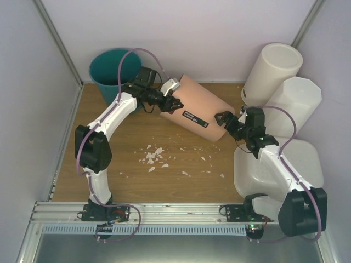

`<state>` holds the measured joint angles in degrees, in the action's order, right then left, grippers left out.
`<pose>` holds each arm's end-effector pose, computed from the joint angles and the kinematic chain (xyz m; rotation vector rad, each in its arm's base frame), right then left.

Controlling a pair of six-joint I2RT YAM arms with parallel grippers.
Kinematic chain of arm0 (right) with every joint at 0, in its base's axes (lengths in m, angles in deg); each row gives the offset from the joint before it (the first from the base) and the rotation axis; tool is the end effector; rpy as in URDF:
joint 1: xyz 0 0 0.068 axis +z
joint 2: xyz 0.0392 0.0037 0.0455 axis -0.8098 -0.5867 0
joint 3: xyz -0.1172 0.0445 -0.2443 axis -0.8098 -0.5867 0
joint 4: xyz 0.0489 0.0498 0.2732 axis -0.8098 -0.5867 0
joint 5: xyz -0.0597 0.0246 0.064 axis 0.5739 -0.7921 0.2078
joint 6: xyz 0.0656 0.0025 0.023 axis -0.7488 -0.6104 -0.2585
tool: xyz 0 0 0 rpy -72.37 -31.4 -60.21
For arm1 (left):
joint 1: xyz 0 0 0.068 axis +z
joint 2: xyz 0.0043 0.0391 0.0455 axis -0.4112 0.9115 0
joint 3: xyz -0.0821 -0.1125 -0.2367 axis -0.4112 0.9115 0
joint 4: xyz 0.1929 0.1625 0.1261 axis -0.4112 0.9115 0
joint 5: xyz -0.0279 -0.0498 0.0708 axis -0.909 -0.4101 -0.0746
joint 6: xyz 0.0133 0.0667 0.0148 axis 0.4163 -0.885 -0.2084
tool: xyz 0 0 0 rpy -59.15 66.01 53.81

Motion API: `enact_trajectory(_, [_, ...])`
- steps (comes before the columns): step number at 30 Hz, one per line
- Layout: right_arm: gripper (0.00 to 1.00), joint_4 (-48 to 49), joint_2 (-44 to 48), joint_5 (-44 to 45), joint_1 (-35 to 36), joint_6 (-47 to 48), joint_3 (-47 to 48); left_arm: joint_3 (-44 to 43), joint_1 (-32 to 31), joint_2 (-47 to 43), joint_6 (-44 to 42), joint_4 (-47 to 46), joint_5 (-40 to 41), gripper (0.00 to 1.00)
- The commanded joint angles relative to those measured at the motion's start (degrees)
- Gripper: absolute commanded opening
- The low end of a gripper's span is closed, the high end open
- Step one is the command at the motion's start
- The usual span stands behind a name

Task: Turn the large container upside down

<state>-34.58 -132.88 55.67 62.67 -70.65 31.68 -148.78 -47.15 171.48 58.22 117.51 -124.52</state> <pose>0.2825 0.0614 0.2440 0.6217 2.1952 0.9289 0.4039 -0.2150 0.3070 1.0995 1.9884 -1.0218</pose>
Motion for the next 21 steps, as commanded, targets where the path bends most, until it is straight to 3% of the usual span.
enact_trajectory(1, [1.00, 2.74, -0.18, -2.14, -0.08, -0.13, -0.01, -4.27, -0.32, 2.08, -7.88, 6.80, 7.01, 0.33])
enact_trajectory(10, [1.00, 2.97, -1.22, -2.87, -0.09, 0.33, 0.22, -11.37, 0.24, 6.83, -14.75, 18.43, 8.03, 0.44])
enact_trajectory(21, [1.00, 3.94, -2.15, -4.28, -0.08, 0.43, 0.08, -9.31, 1.13, 2.28, -15.17, 12.91, 19.00, 0.42])
